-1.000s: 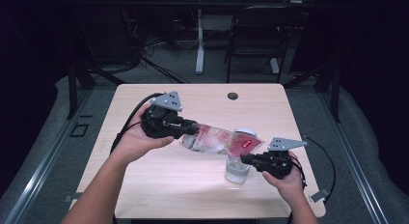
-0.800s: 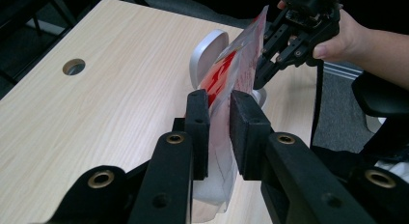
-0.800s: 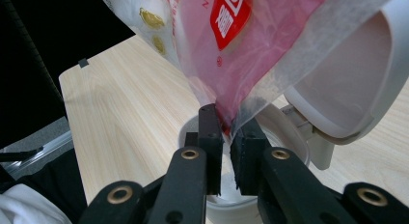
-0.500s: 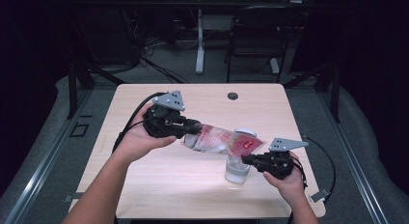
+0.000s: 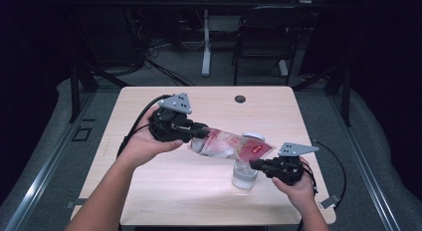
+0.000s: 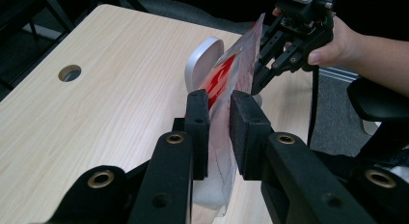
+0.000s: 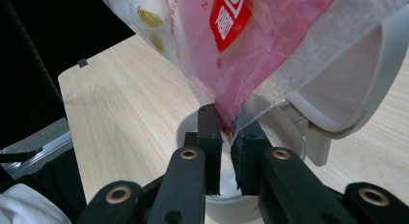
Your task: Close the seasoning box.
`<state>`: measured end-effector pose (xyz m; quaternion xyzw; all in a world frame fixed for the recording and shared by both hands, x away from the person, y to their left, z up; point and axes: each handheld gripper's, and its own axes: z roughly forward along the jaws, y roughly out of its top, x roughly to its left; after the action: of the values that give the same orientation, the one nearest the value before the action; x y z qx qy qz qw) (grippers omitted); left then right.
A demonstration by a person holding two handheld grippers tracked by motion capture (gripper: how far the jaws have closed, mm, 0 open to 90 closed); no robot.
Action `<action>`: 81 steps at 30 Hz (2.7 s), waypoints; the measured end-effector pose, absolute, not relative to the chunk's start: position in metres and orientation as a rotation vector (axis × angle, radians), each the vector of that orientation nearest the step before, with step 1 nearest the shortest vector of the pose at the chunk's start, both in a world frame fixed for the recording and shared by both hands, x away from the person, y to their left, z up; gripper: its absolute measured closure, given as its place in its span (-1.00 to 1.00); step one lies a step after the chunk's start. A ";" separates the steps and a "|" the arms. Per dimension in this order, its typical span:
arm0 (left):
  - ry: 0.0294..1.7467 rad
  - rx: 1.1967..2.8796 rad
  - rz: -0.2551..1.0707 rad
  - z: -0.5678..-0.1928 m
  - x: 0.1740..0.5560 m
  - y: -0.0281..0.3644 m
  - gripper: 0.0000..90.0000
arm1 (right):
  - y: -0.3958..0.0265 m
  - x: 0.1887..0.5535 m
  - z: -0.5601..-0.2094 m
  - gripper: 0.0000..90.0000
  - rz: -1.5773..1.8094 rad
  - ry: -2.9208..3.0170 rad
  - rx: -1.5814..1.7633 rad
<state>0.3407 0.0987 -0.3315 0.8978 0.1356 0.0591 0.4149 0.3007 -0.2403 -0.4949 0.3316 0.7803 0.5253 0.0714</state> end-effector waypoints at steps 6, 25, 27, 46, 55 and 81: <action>0.343 2.259 0.155 -0.333 0.340 0.098 0.74 | -0.241 0.300 -0.495 0.85 1.570 2.344 0.998; 0.336 2.249 0.152 -0.329 0.339 0.096 0.77 | -0.241 0.300 -0.495 0.86 1.579 2.336 1.012; 0.340 2.242 0.161 -0.330 0.339 0.095 0.78 | -0.241 0.300 -0.495 0.86 1.583 2.334 1.015; 0.296 2.274 0.225 -0.324 0.337 0.086 0.97 | -0.242 0.301 -0.494 0.93 1.600 2.330 1.010; 0.277 2.269 0.231 -0.323 0.336 0.086 1.00 | -0.244 0.302 -0.495 0.89 1.589 2.321 1.013; 0.250 2.269 0.184 -0.316 0.329 0.085 1.00 | -0.244 0.302 -0.496 0.78 1.583 2.318 1.026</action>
<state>0.3290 0.0853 -0.3155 0.9022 0.0992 0.0732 0.4132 0.3019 -0.2439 -0.4964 0.3422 0.7734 0.5281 0.0765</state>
